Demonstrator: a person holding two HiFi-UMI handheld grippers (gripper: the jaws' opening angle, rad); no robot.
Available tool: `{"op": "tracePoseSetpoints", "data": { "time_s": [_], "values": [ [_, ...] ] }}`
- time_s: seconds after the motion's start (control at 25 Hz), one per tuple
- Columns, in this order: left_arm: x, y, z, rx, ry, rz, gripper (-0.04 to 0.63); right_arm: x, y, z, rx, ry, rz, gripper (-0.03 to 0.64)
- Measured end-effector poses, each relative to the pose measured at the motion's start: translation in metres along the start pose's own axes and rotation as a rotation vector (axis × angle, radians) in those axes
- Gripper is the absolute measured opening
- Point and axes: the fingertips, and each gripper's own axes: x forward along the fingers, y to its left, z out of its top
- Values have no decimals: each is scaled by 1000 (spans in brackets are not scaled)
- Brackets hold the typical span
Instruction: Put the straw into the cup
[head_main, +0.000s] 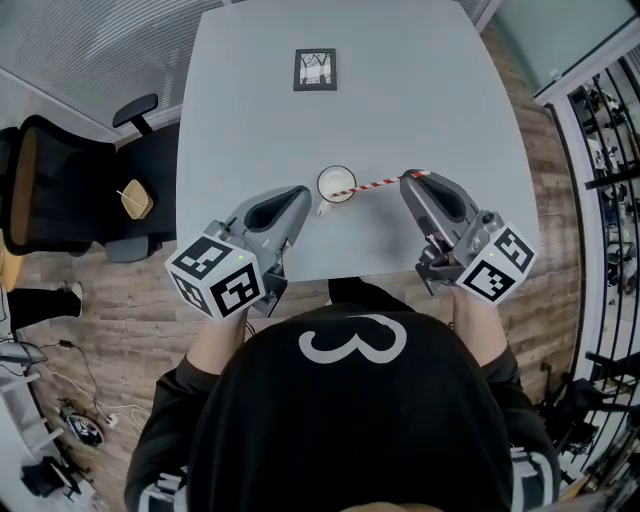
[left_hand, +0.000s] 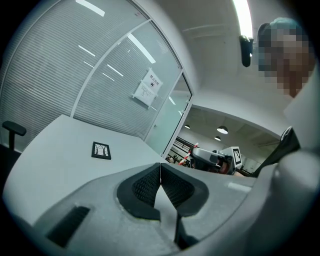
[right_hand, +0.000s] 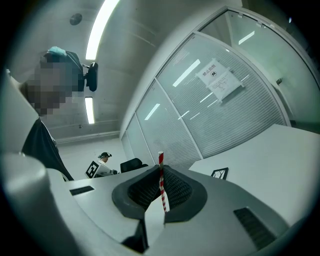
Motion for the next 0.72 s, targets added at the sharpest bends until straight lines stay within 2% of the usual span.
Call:
{"op": "tracePoseSetpoints", "data": {
  "time_s": [0.32, 0.72],
  "values": [
    [13, 20, -3, -36, 12, 13, 17, 13, -22, -11, 19, 33, -14, 18],
    [15, 19, -12, -62, 22, 40, 17, 11, -32, -26, 44, 69, -10, 18]
  ]
}}
